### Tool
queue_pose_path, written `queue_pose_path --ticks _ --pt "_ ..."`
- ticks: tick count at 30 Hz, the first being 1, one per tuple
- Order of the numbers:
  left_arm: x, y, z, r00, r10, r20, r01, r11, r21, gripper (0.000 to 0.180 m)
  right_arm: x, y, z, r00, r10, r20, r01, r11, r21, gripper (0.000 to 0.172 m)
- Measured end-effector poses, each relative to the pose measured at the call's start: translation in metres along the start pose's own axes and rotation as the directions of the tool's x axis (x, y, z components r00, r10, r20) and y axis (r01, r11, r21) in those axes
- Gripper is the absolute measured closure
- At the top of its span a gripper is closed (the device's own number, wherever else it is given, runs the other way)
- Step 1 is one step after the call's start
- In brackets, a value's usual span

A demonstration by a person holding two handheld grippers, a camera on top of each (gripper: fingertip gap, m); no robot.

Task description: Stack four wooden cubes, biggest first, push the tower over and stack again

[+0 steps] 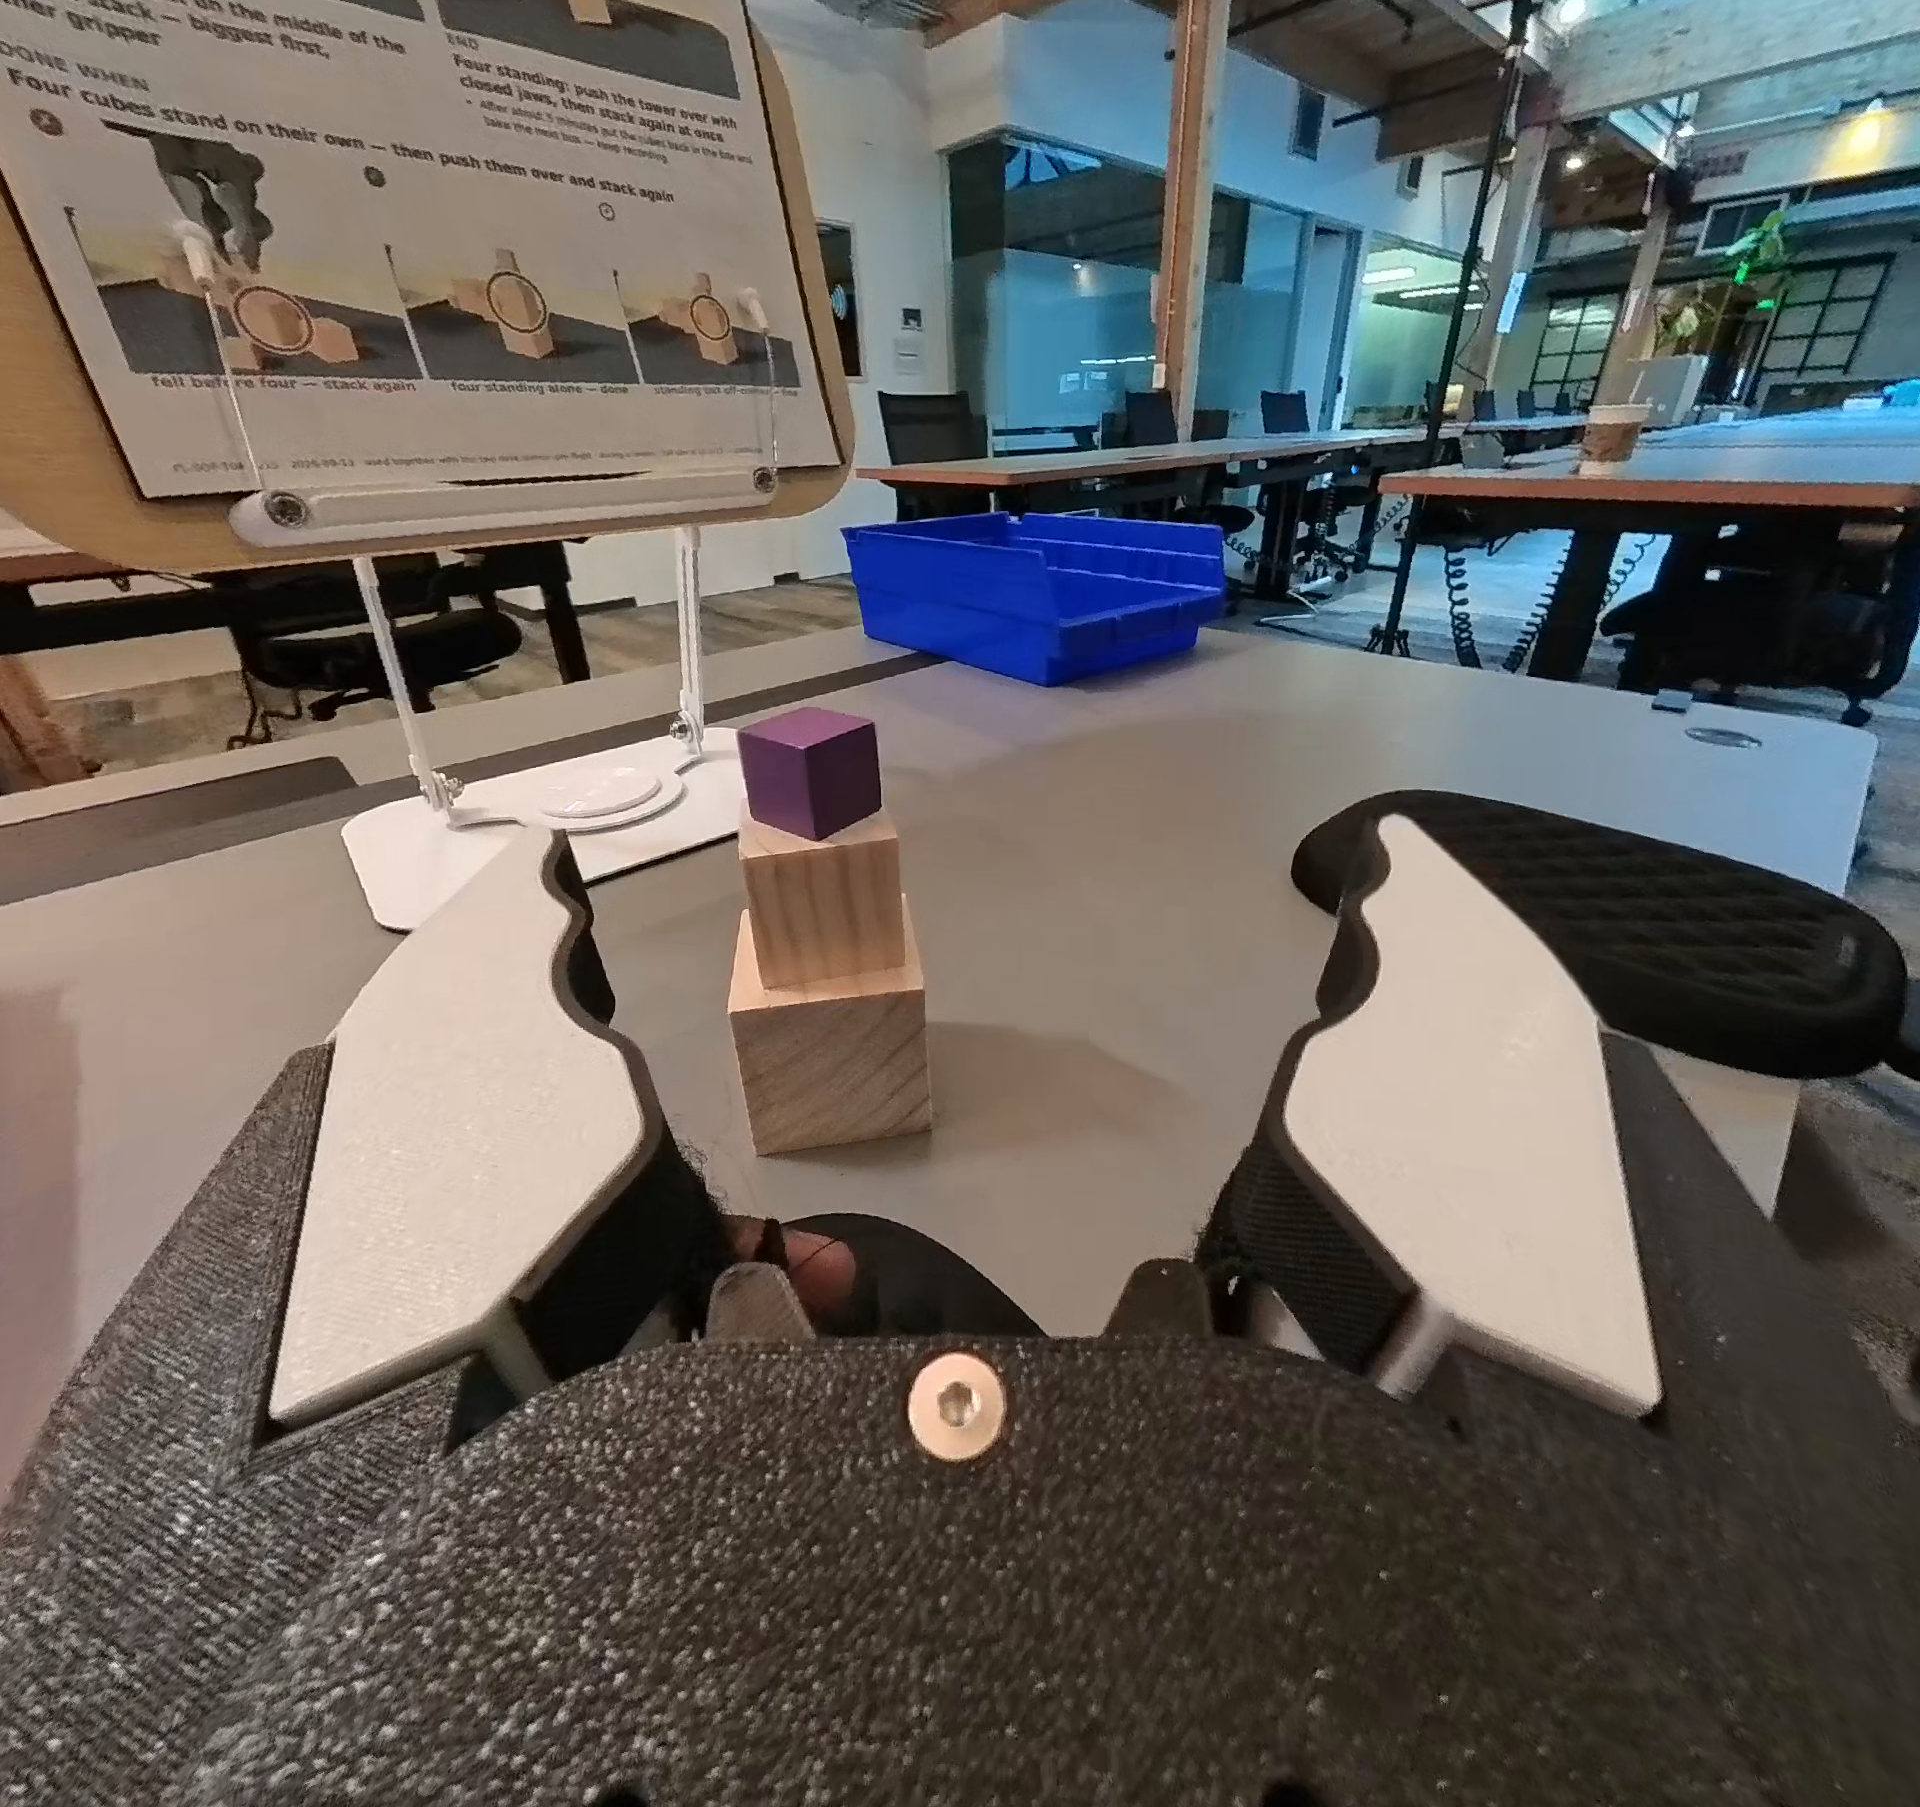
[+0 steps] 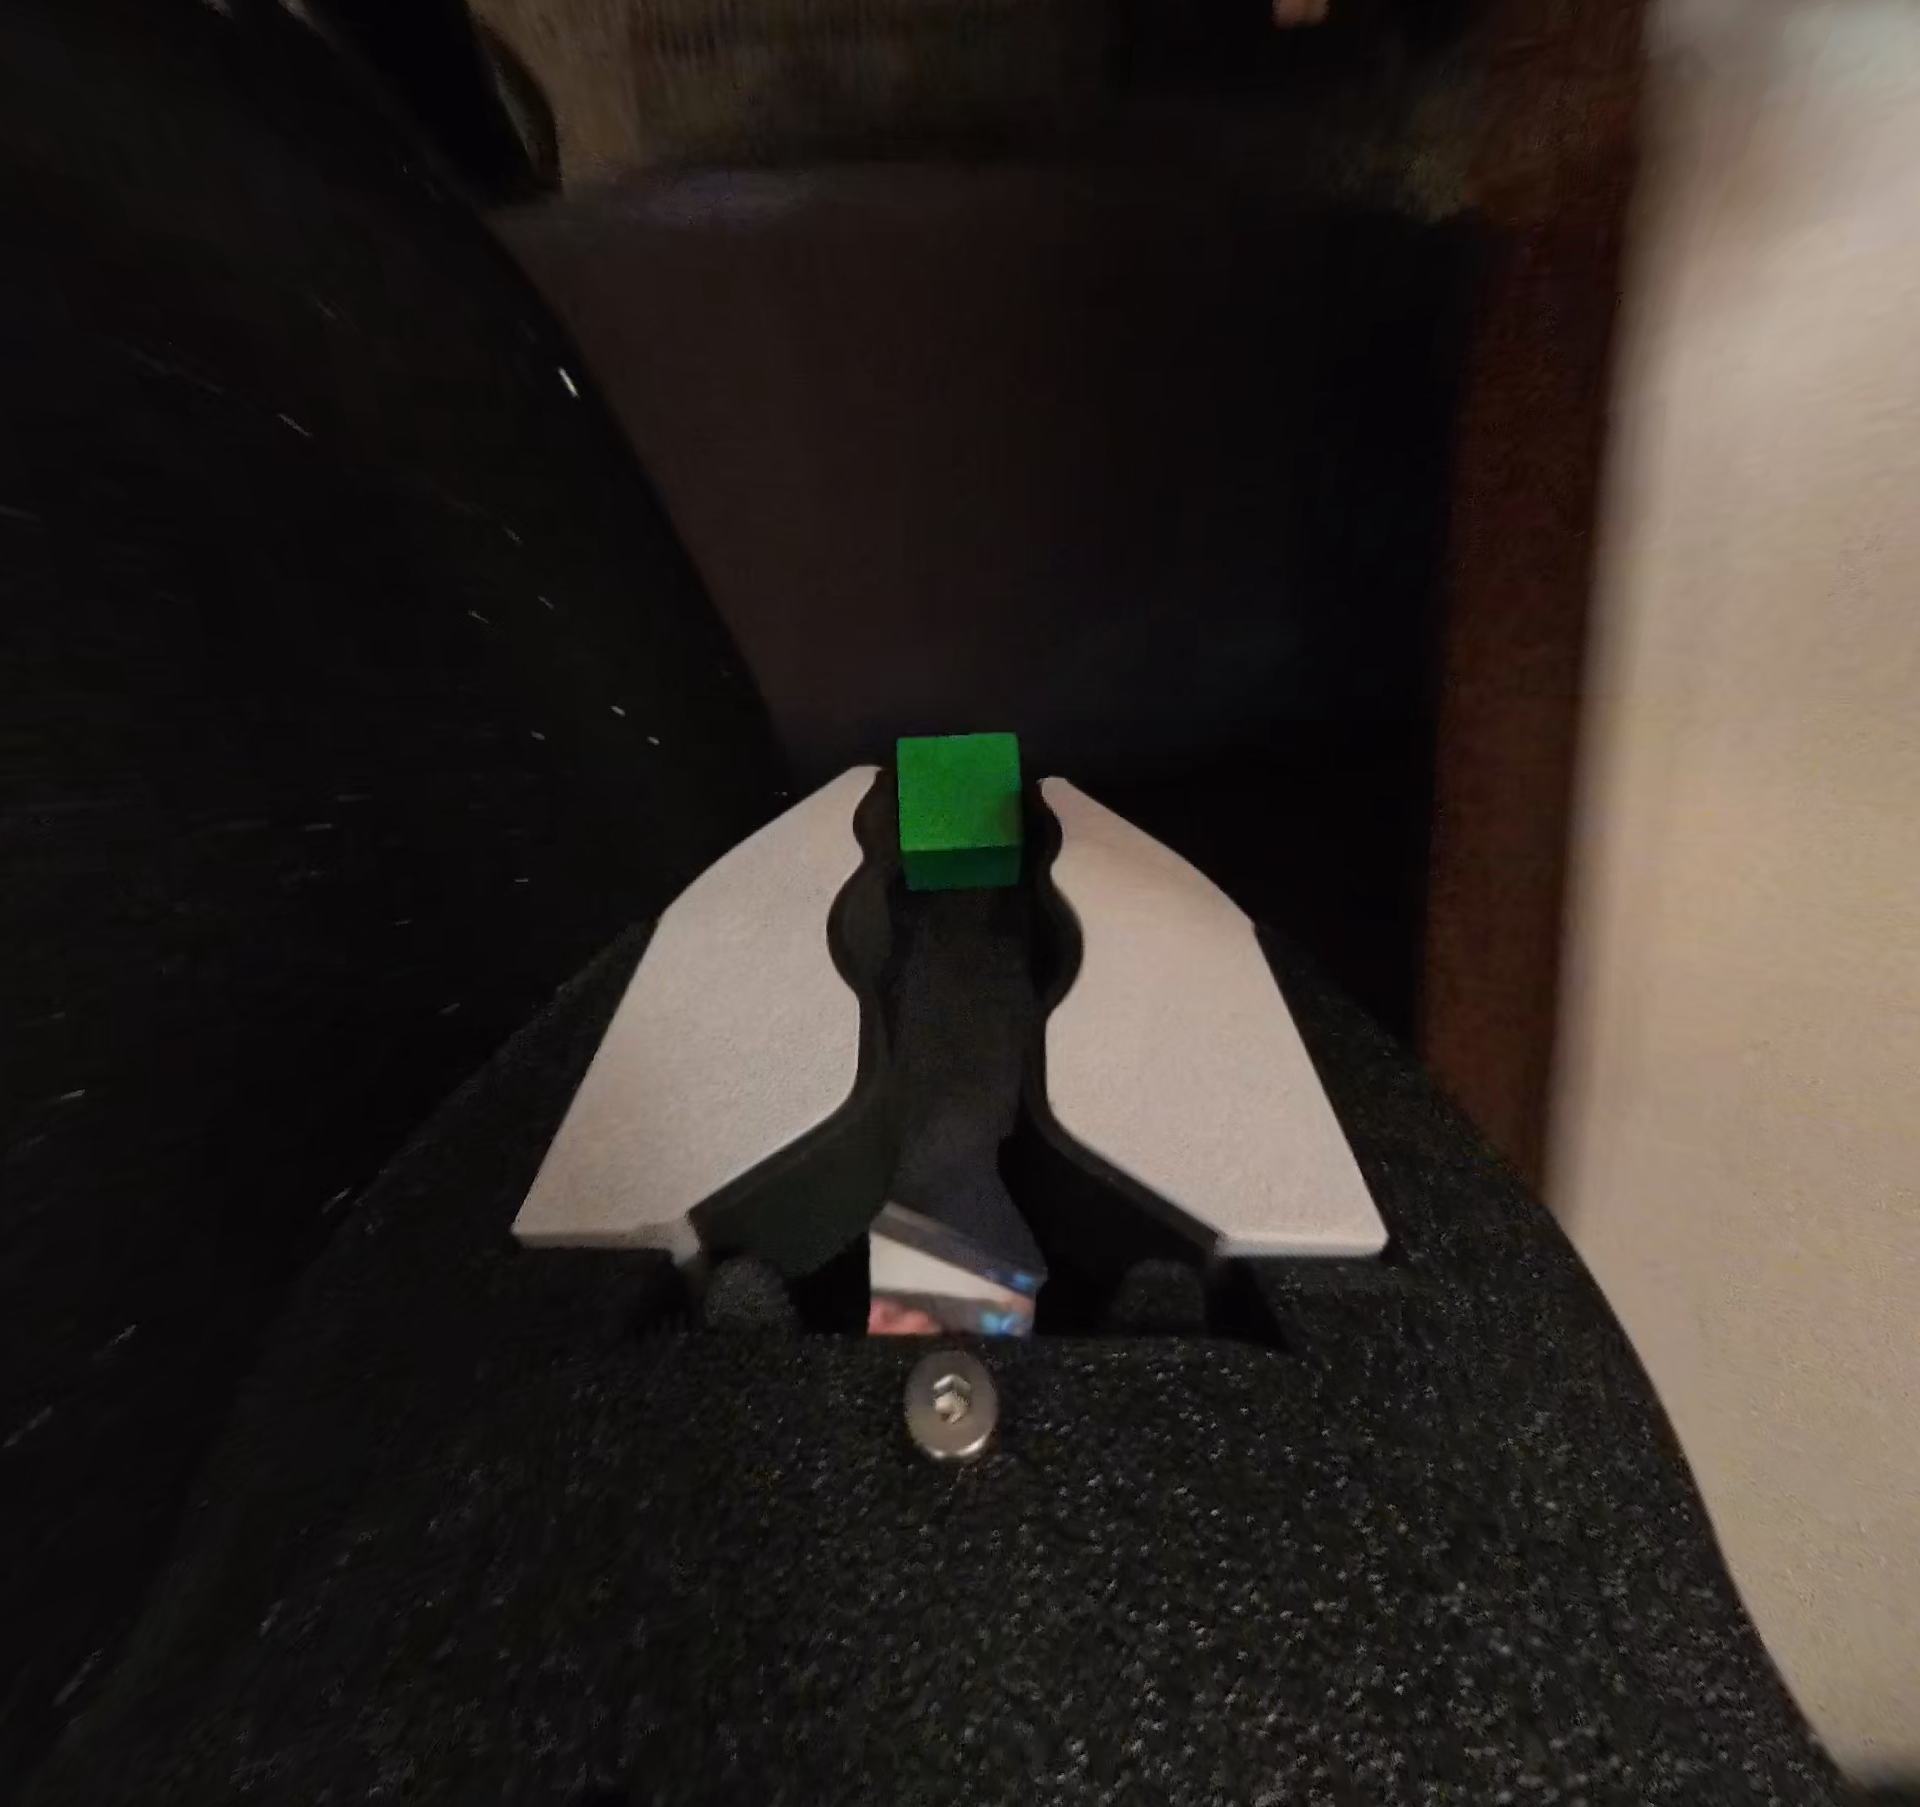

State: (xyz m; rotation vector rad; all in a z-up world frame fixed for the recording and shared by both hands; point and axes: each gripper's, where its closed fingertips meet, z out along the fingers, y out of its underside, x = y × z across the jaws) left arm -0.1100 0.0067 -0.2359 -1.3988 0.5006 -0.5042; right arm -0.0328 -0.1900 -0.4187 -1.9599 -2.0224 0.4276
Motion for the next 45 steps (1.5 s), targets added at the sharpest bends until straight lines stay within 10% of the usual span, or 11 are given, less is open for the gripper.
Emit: queue_pose_path --ticks 10,18,45 --pt "-0.004 0.0 0.0 1.0 -0.025 0.015 0.025 1.0 -0.002 0.048 0.147 -0.102 -0.188 0.996 0.017 -0.09 0.017 0.933 0.361 0.149" --pt "-0.009 0.004 0.001 0.995 -0.103 0.003 0.103 0.994 -0.029 0.046 0.25 -0.142 -0.17 0.997 -0.074 0.015 0.064 0.932 0.356 0.15" --pt "-0.008 0.004 0.002 0.996 -0.089 0.004 0.09 0.995 -0.034 0.046 0.265 -0.138 -0.135 0.986 -0.125 0.114 0.072 0.919 0.388 0.15"
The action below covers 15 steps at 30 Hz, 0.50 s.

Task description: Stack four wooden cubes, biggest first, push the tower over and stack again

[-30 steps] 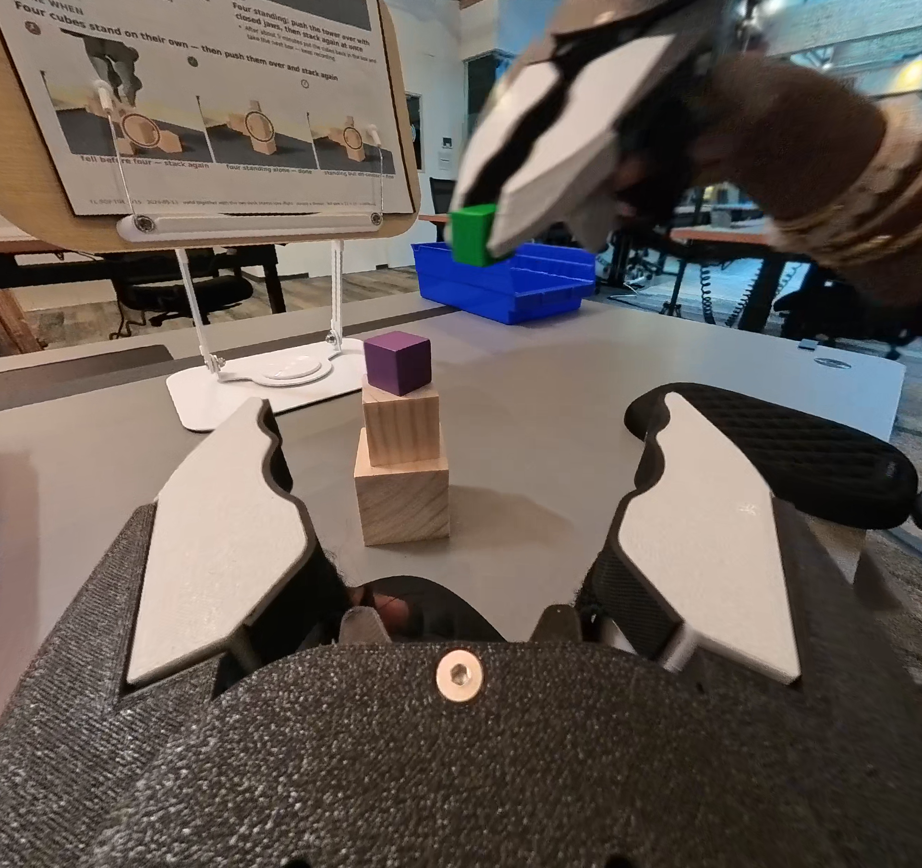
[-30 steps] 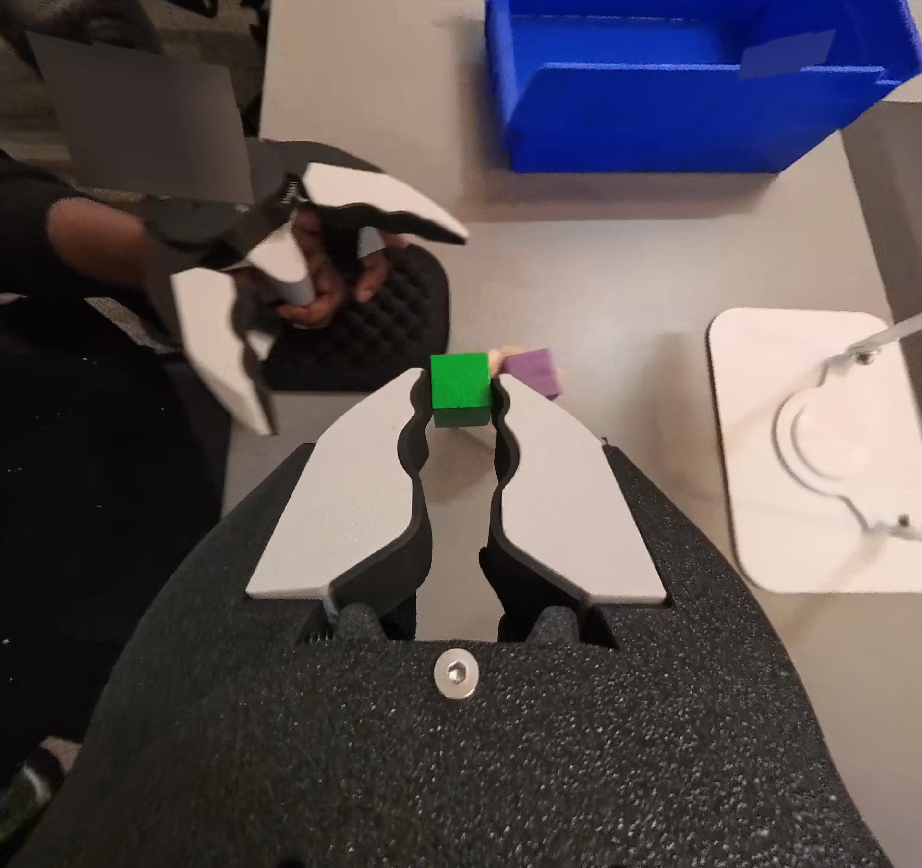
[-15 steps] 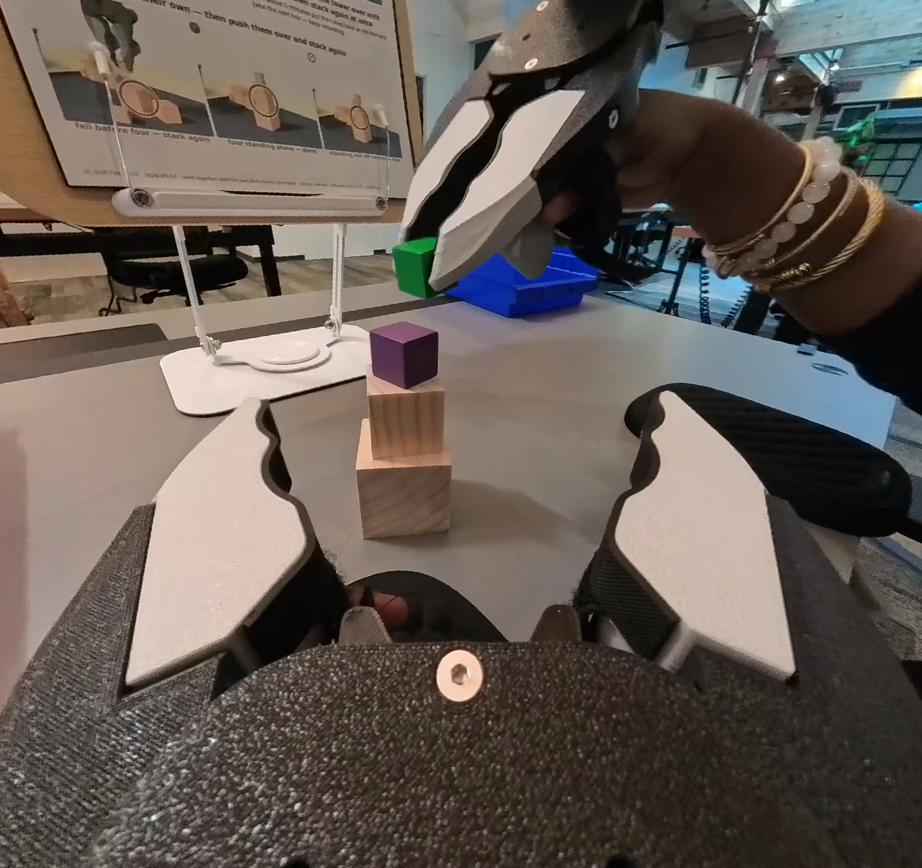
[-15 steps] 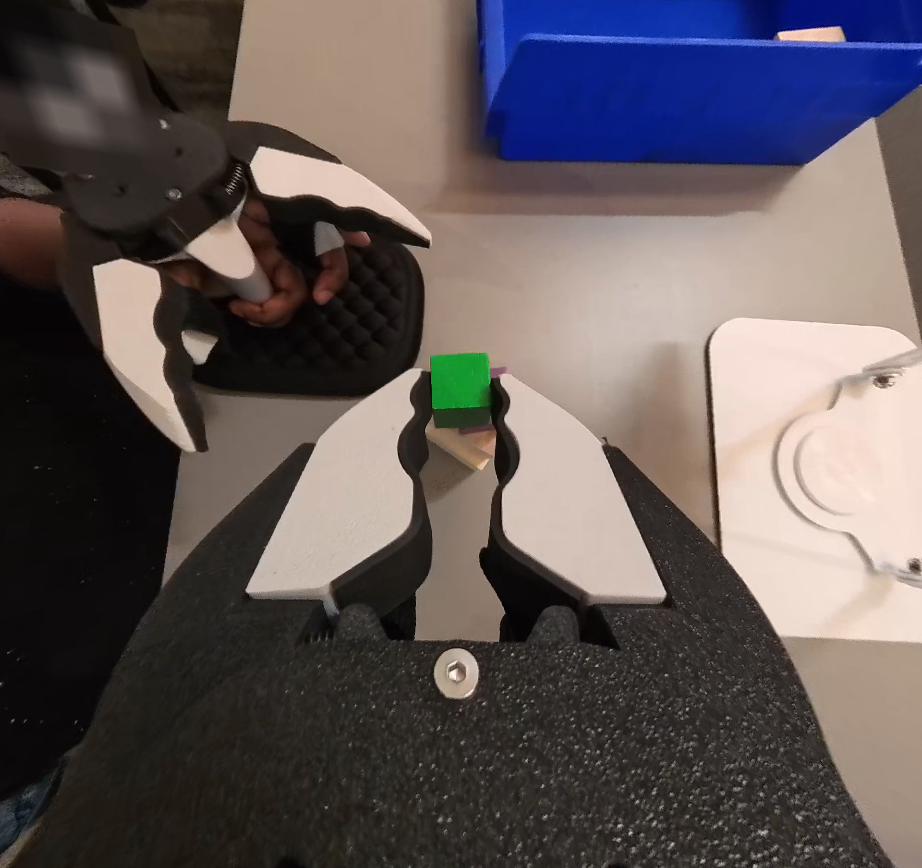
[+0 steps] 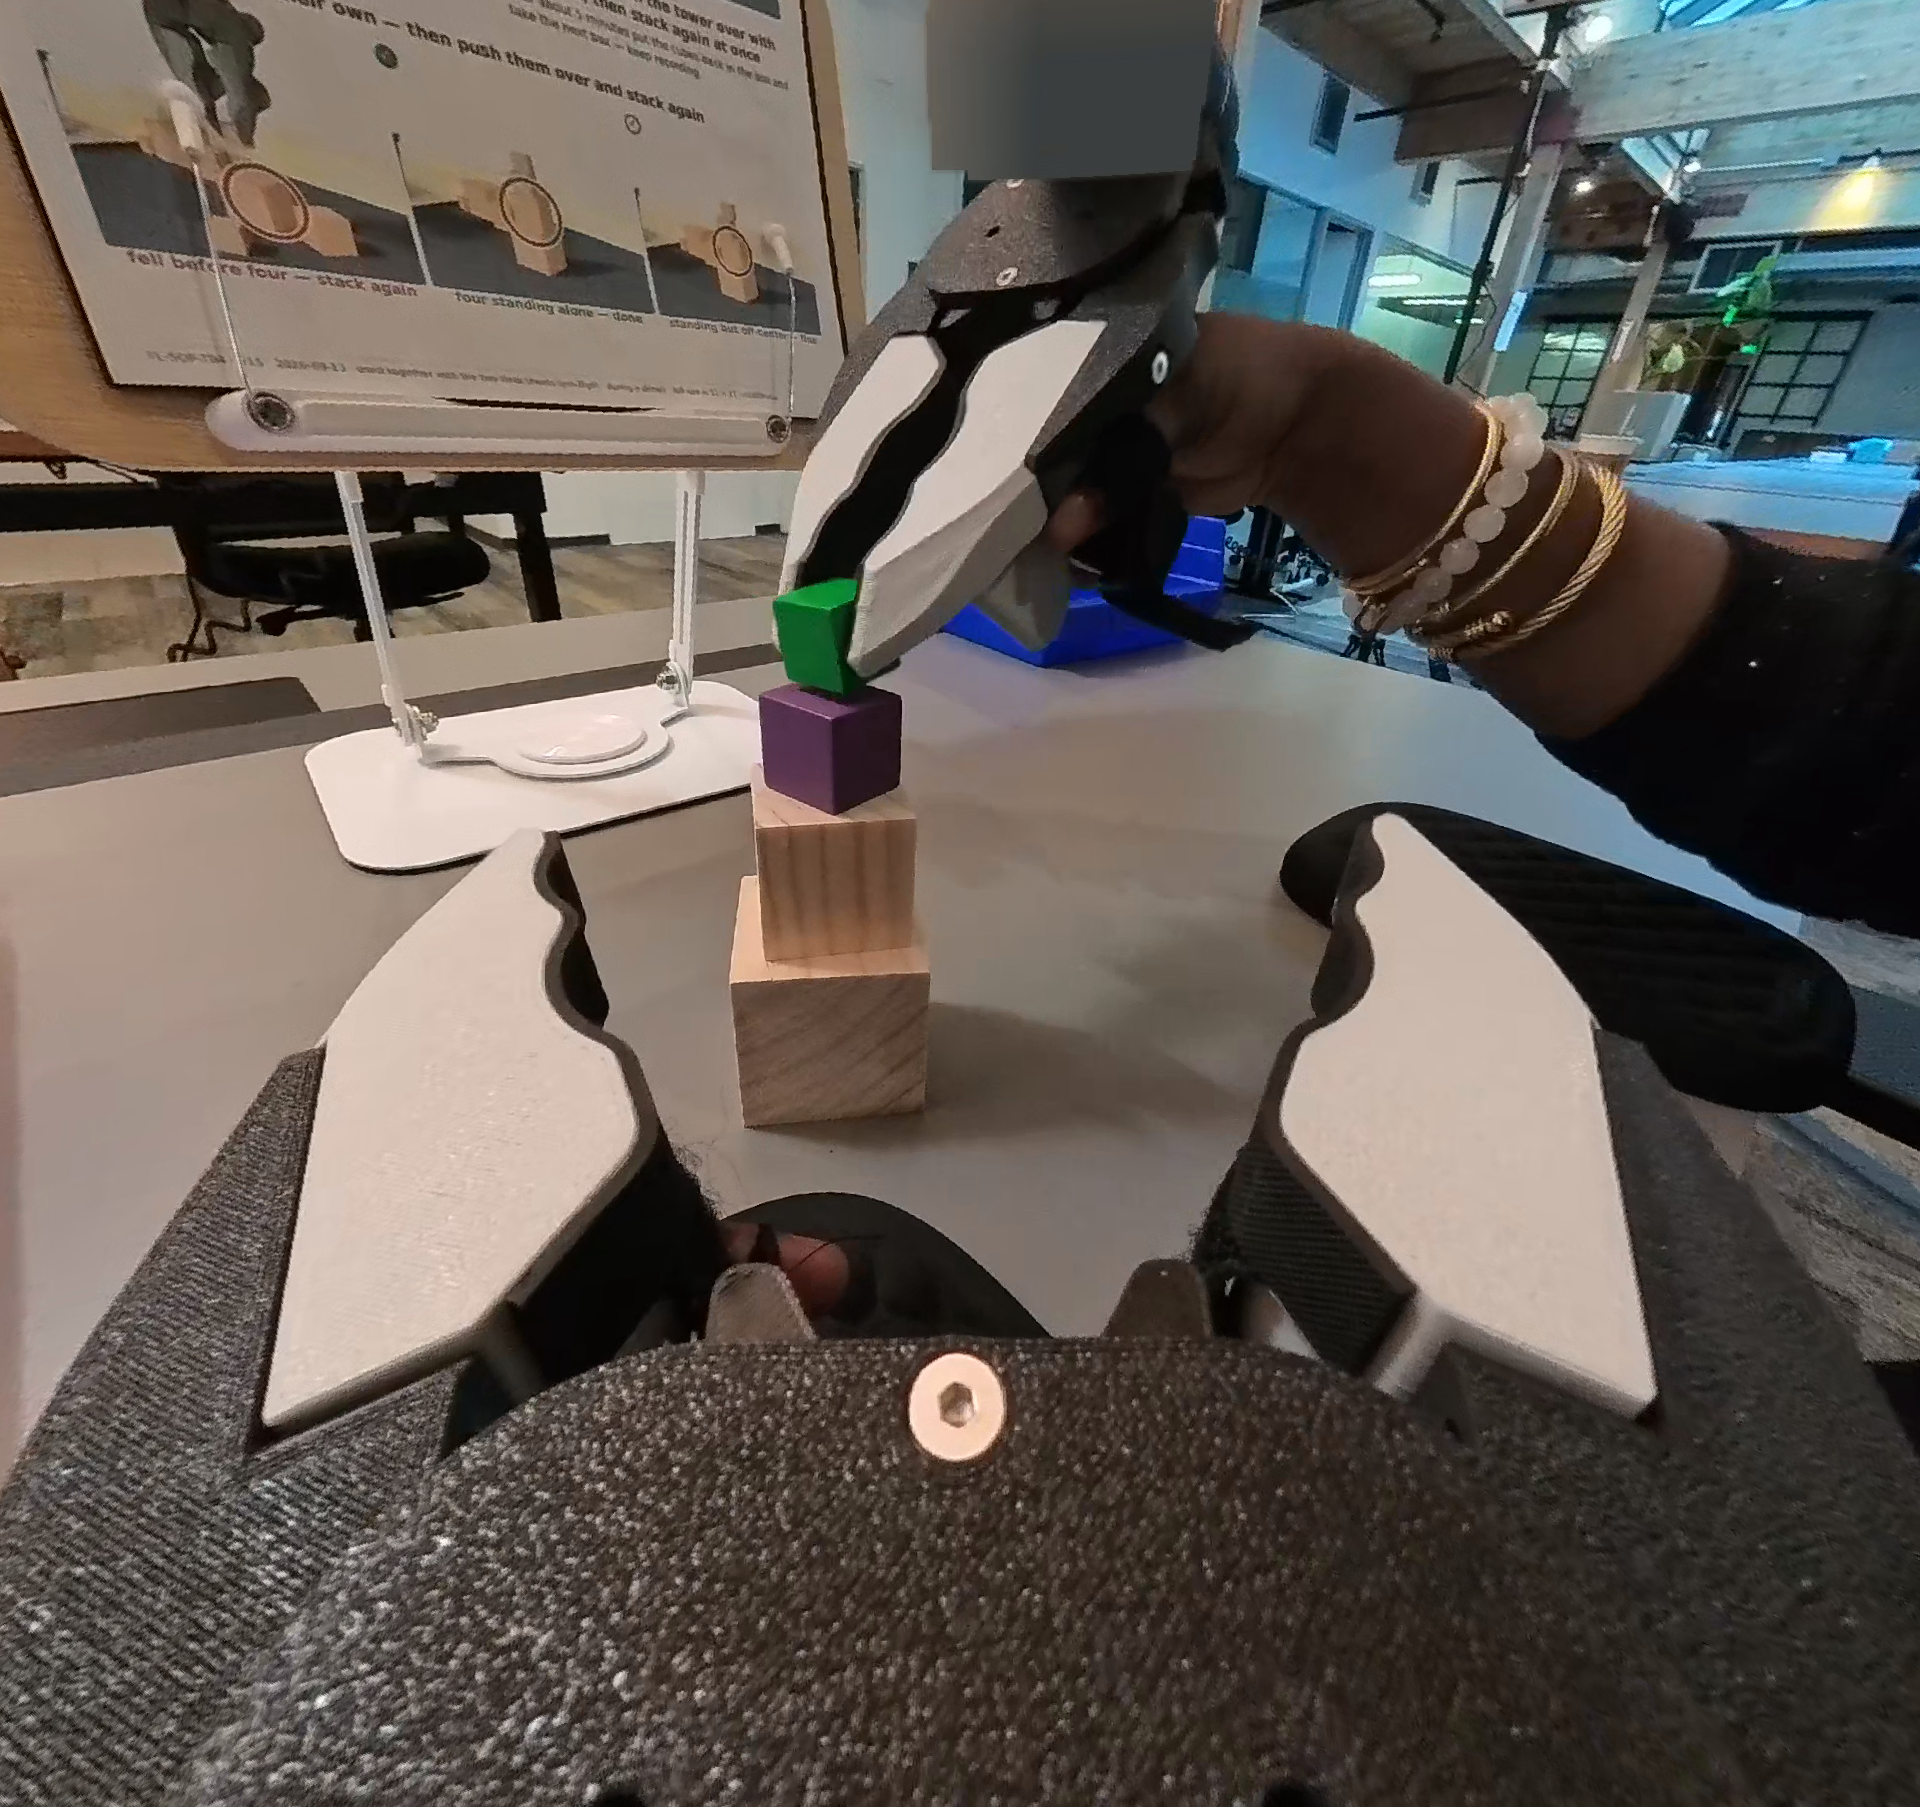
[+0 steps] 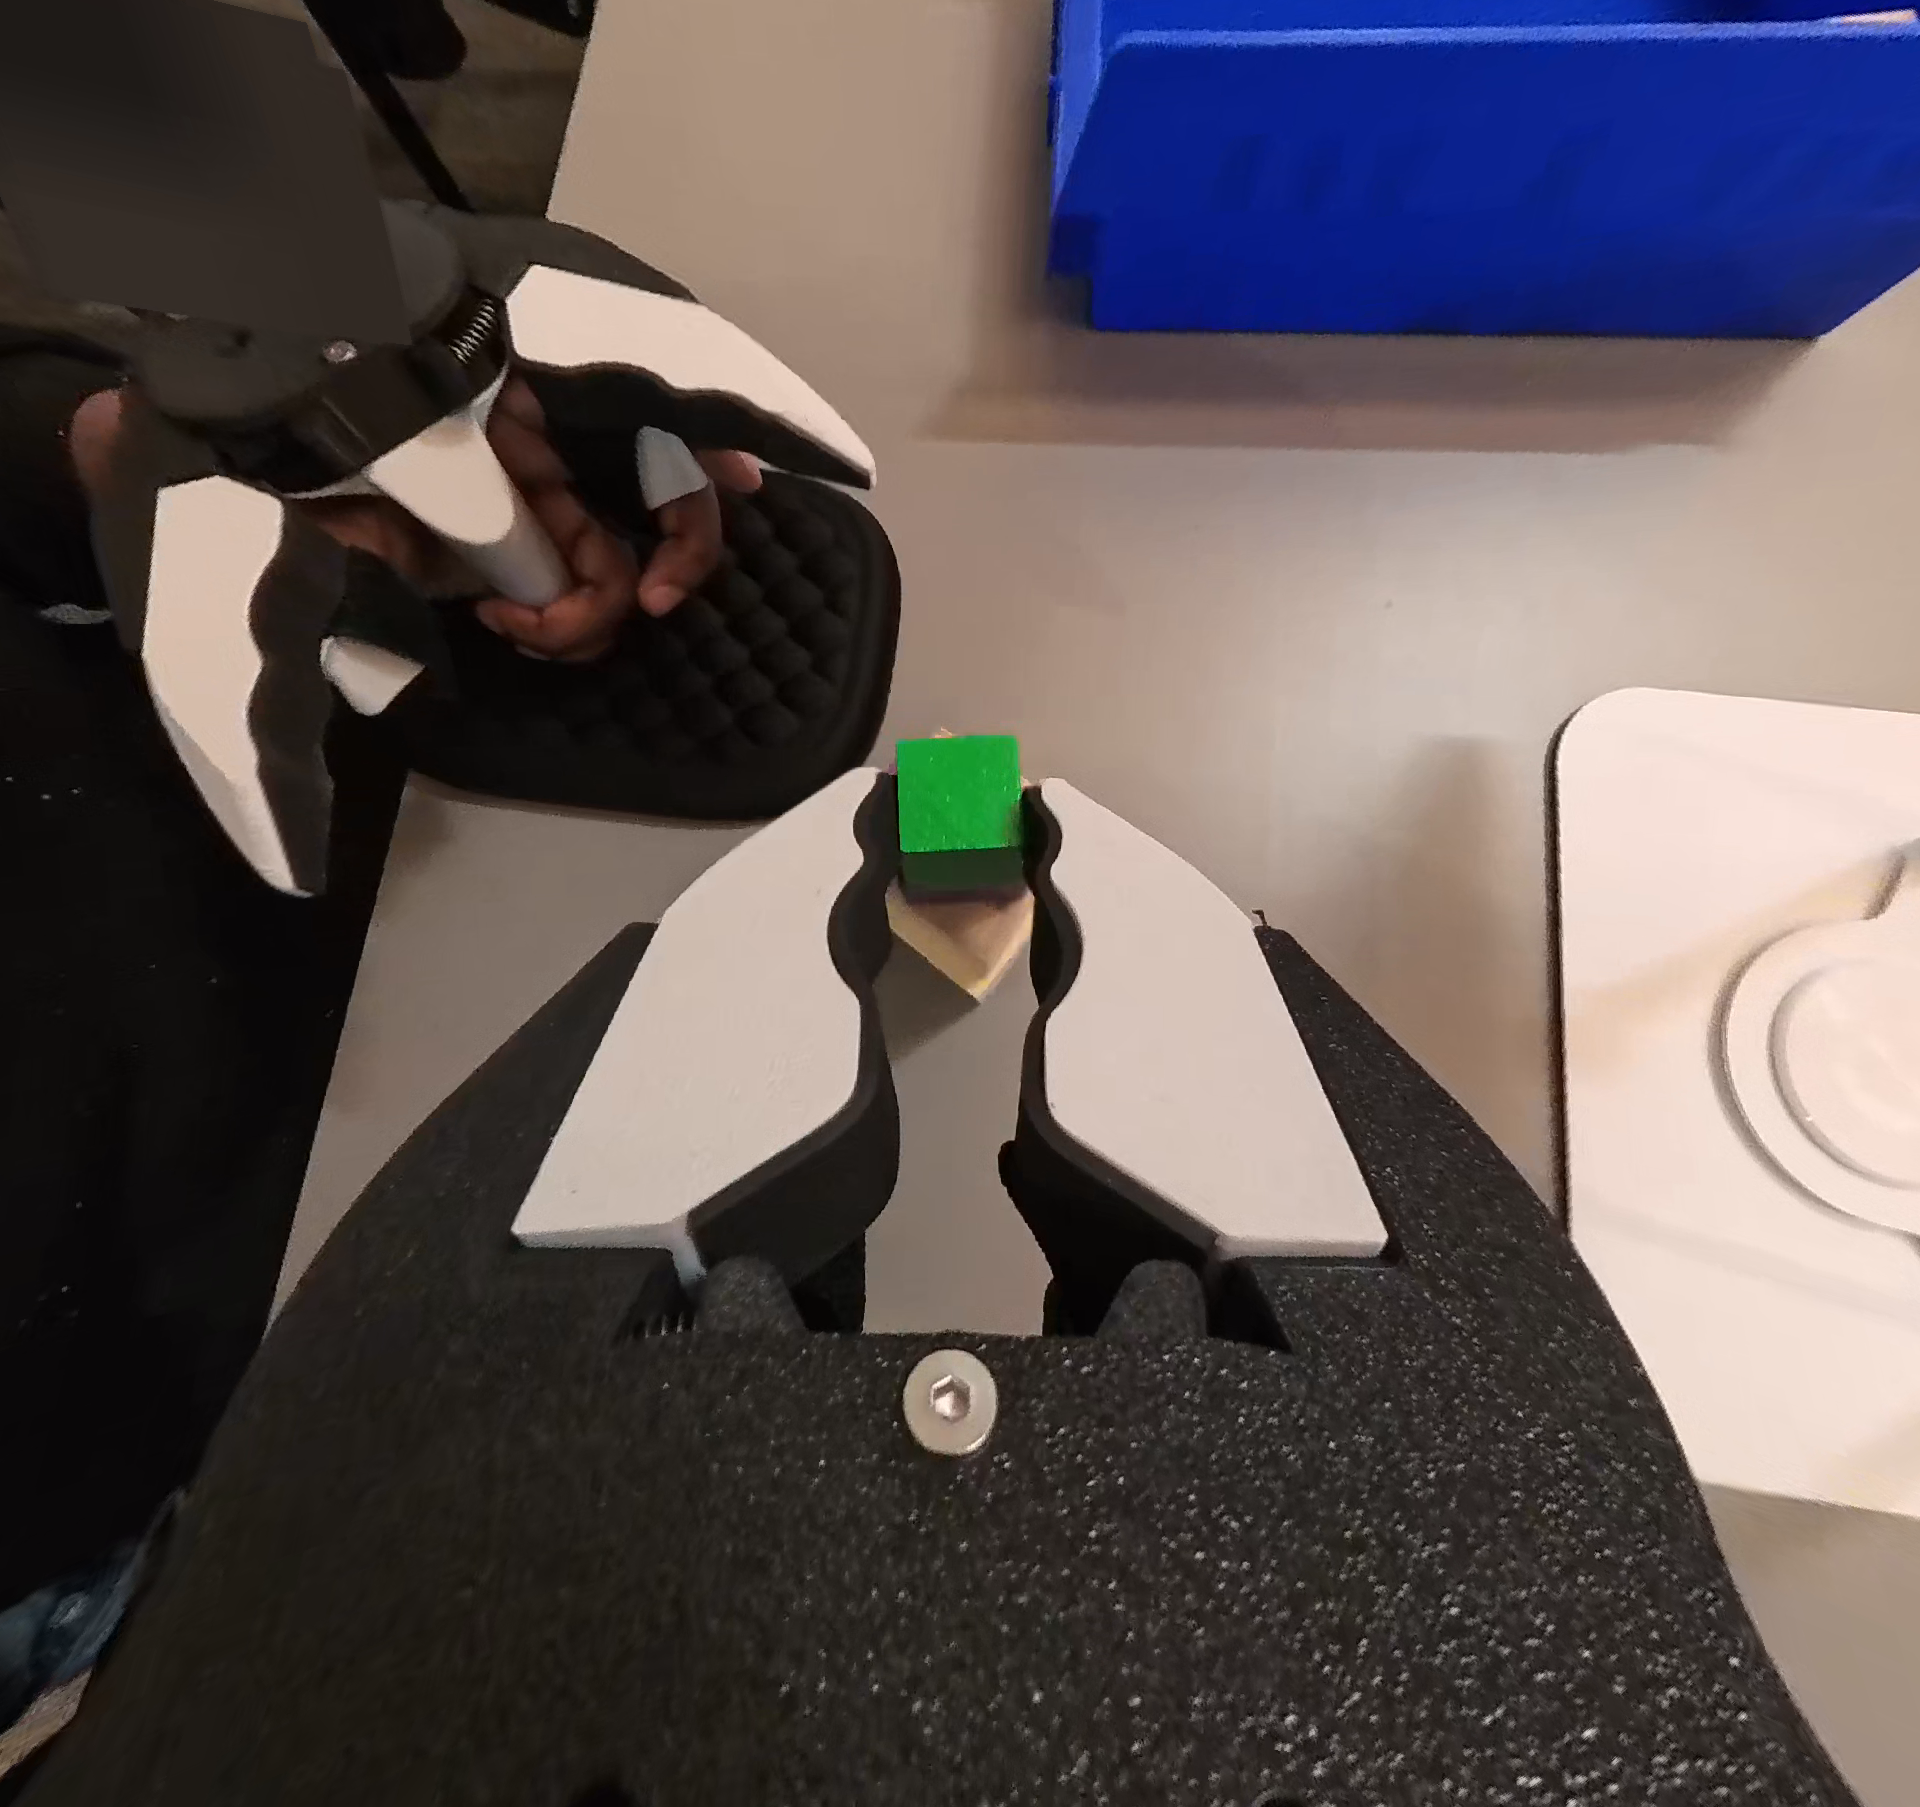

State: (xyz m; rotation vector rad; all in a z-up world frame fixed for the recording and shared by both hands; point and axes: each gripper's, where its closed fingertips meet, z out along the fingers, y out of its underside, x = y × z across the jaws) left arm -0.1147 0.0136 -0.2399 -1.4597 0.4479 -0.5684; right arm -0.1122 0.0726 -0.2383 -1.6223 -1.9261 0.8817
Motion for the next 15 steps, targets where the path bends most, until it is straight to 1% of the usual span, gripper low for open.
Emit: queue_pose_path --ticks 15 --pt "0.0007 0.0016 0.0014 1.0 -0.001 -0.007 0.001 1.0 -0.014 0.047 0.001 -0.0018 0.0052 1.0 -0.002 0.015 0.002 1.0 -0.006 0.15"
